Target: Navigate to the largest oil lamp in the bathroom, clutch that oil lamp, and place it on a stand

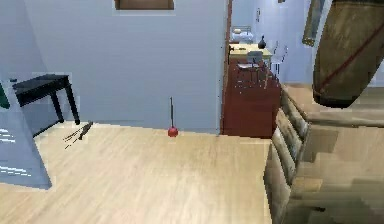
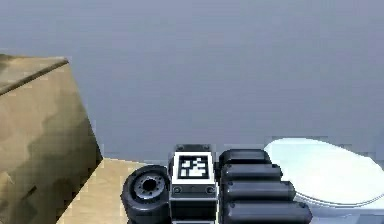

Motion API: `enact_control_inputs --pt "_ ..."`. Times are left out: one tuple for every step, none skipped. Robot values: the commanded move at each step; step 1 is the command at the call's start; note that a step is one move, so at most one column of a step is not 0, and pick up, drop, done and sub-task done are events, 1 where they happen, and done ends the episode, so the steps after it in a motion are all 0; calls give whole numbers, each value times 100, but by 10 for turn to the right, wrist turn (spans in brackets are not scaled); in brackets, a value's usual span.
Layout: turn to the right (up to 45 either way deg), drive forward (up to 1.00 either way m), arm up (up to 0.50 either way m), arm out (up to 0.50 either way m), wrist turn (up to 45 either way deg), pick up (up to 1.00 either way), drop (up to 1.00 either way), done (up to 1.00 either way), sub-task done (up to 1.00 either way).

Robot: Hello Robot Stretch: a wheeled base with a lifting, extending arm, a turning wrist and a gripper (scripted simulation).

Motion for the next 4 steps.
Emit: enact_control_inputs --pt "-180 0 0 0 0 0 0 0 0" --pt "0 100 0 0 0 0 0 0 0" --pt "0 70 0 0 0 0 0 0 0" --pt "-240 0 0 0 0 0 0 0 0"
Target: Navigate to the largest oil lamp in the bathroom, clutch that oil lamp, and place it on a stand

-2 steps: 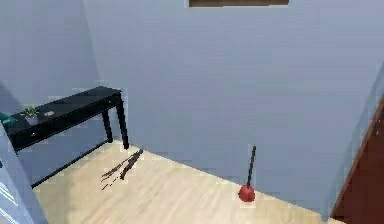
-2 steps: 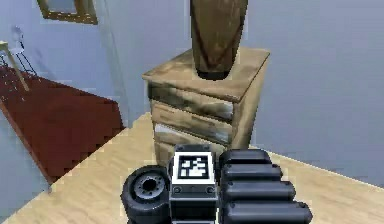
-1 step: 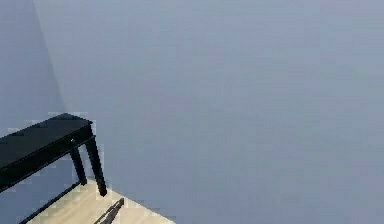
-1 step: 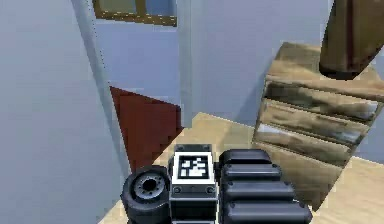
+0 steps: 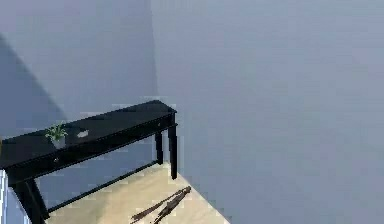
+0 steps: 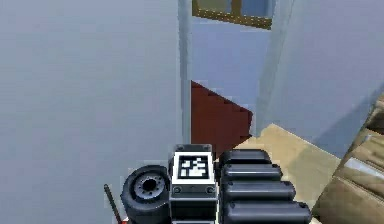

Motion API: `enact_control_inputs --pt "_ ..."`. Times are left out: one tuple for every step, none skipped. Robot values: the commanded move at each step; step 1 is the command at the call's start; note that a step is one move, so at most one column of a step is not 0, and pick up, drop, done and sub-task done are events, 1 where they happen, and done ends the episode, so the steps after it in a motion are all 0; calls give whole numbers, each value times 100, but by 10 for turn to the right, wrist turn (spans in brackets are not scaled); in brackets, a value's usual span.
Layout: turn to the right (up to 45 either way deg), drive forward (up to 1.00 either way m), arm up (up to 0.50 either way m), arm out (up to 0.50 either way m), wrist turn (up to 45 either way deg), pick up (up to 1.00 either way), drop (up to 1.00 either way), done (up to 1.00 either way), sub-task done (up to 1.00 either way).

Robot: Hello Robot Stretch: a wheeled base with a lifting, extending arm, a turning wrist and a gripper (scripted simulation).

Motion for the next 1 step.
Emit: enact_control_inputs --pt "0 55 0 0 0 0 0 0 0"
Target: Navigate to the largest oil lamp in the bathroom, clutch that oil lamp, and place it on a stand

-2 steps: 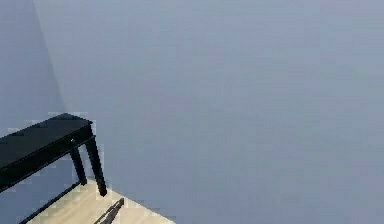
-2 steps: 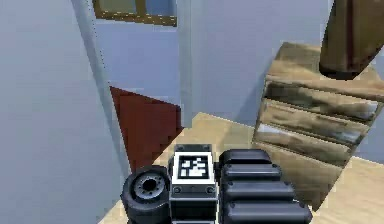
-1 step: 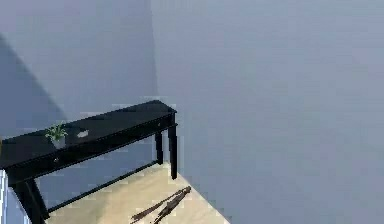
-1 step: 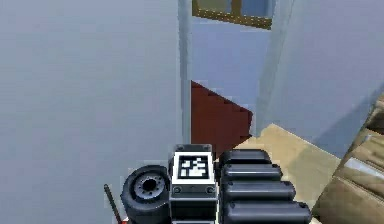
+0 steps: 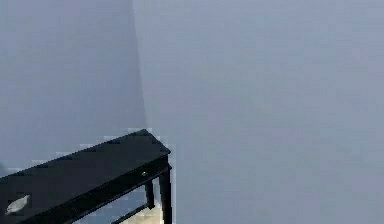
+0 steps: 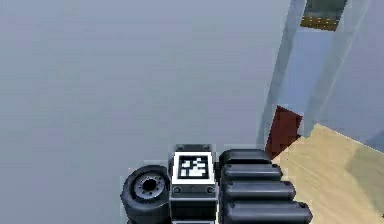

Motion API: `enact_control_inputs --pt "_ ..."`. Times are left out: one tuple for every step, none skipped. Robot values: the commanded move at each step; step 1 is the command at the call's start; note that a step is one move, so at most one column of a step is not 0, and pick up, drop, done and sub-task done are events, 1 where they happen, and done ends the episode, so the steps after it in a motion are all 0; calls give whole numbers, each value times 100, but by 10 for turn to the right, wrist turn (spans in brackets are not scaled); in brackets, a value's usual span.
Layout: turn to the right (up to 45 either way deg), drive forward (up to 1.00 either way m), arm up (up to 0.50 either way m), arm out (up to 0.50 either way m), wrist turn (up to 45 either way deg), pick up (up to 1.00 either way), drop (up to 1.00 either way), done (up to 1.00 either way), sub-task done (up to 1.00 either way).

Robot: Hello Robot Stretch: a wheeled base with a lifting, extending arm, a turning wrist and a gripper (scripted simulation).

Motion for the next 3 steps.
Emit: enact_control_inputs --pt "-450 0 0 0 0 0 0 0 0" --pt "-450 0 0 0 0 0 0 0 0" --pt "-450 0 0 0 0 0 0 0 0"
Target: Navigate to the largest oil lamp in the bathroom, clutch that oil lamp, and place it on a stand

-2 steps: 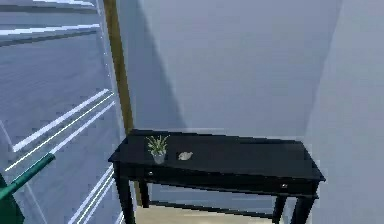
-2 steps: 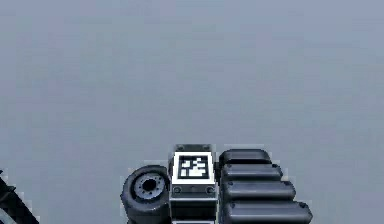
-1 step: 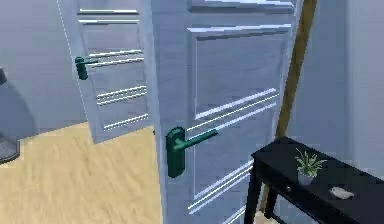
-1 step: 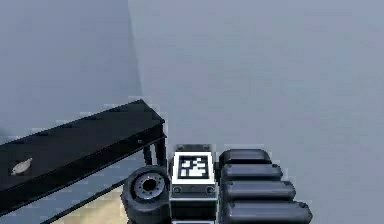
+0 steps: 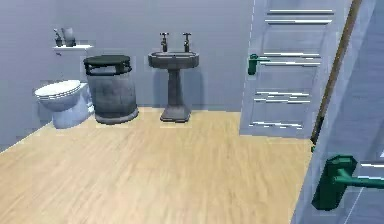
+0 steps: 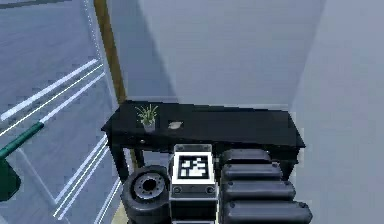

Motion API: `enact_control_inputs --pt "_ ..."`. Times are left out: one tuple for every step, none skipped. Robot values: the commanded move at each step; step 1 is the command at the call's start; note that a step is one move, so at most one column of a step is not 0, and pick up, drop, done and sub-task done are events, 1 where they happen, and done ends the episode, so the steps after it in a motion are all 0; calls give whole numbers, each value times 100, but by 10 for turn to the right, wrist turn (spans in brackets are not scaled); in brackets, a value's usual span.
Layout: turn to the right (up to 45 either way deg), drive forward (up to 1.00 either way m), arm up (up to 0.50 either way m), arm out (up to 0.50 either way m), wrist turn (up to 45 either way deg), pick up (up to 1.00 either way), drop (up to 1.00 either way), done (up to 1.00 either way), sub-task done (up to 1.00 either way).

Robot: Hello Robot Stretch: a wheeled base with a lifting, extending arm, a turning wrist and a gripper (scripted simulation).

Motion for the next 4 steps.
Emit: enact_control_inputs --pt "-240 0 0 0 0 0 0 0 0" --pt "450 0 0 0 0 0 0 0 0" --pt "450 0 0 0 0 0 0 0 0" --pt "450 0 0 0 0 0 0 0 0"
